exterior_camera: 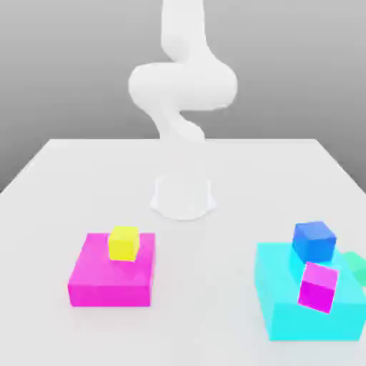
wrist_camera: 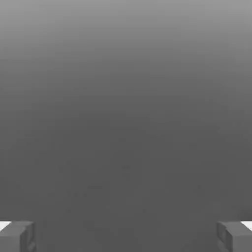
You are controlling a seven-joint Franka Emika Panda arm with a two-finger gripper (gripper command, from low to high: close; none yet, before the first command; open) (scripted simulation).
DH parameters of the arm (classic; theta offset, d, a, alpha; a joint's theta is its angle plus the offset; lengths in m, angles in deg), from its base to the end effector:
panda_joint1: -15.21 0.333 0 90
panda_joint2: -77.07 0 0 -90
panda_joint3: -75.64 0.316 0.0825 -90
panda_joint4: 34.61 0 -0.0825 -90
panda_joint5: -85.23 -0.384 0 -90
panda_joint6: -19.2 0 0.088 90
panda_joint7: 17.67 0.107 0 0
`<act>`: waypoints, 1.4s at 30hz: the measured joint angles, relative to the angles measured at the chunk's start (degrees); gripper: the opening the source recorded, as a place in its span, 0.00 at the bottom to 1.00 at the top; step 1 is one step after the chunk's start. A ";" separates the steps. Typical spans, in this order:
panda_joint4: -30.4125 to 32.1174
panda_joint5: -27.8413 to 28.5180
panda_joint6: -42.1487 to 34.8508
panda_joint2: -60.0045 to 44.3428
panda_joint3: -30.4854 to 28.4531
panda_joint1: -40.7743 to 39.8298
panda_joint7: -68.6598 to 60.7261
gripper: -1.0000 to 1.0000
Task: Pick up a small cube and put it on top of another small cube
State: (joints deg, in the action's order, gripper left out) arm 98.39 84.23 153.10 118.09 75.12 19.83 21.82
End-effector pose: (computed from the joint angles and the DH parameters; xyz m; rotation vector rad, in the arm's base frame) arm 0.3775 0.0262 0.6739 -2.5625 0.8279 -0.9457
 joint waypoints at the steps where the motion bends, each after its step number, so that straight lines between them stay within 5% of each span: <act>1: 0.53 -0.48 0.92 -2.08 -0.17 1.95 -2.76 0.50; 18: 8.77 -5.49 15.30 -34.72 5.30 25.64 -44.36 0.50; 31: 11.73 8.00 29.68 -60.02 6.54 37.46 -54.97 0.50; 32: 11.35 8.54 31.33 -62.09 5.87 38.02 -54.54 0.00; 42: 12.20 7.25 27.73 -57.71 7.06 37.18 -55.60 0.00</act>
State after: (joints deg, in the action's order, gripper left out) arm 110.59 91.48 180.82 60.38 82.18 57.01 -33.78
